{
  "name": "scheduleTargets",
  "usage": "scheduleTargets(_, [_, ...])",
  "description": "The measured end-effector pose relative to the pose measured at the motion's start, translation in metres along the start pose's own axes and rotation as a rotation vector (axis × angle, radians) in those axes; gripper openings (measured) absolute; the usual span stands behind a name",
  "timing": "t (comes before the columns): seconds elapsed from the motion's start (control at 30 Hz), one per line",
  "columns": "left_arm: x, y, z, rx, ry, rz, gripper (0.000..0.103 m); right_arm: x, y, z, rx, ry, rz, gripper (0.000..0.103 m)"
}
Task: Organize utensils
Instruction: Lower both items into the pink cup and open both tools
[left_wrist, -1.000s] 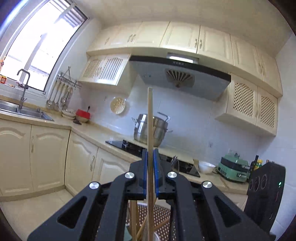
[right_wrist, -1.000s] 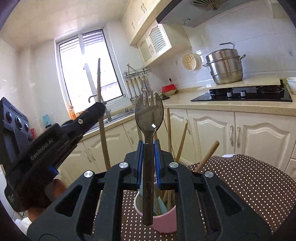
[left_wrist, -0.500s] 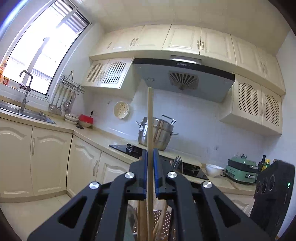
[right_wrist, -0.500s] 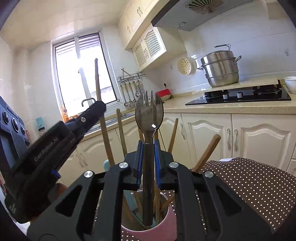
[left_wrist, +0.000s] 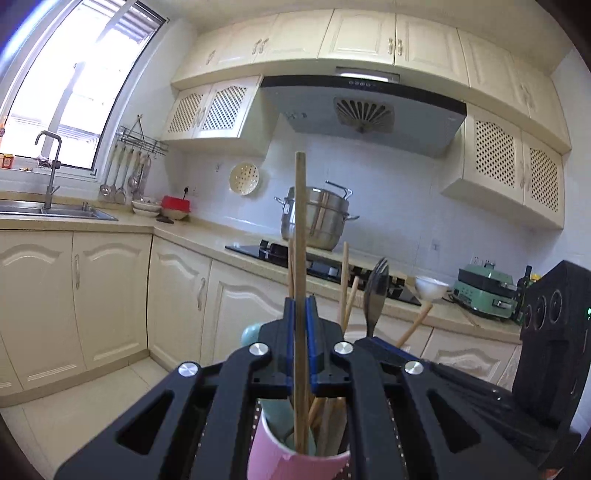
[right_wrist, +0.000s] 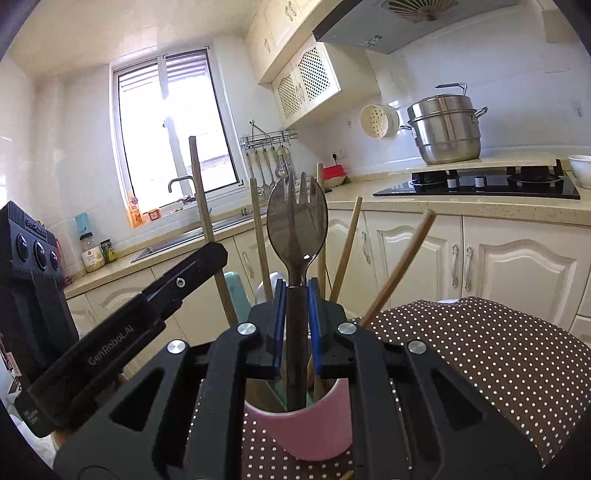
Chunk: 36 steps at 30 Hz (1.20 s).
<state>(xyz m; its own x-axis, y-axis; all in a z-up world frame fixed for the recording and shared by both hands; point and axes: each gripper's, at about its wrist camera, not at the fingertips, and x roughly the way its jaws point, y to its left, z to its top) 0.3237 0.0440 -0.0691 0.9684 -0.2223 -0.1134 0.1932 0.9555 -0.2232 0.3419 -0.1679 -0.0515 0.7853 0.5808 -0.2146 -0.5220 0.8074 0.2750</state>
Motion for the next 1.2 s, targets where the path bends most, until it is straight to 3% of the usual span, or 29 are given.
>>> scheduleTargets(0.23, [0.001, 0.003, -0.017, 0.008, 0.101, 0.013, 0.006, -0.008, 0.008, -0.009, -0.019, 0.033, -0.010, 0.012])
scheduleTargets(0.57, [-0.011, 0.007, -0.015, -0.011, 0.123, 0.022, 0.007, -0.009, 0.016, -0.022, -0.032, 0.076, -0.026, 0.012])
scheduleTargets(0.7, [-0.016, 0.007, -0.015, -0.017, 0.130, 0.050, 0.034, -0.010, 0.018, -0.025, -0.031, 0.090, -0.033, 0.012])
scheduleTargets(1.1, [-0.036, 0.005, -0.017, 0.001, 0.181, 0.113, 0.053, -0.016, 0.025, -0.028, -0.008, 0.112, -0.054, 0.013])
scheduleTargets(1.2, [-0.042, 0.007, -0.016, 0.003, 0.187, 0.140, 0.056, -0.020, 0.028, -0.026, -0.006, 0.107, -0.061, 0.030])
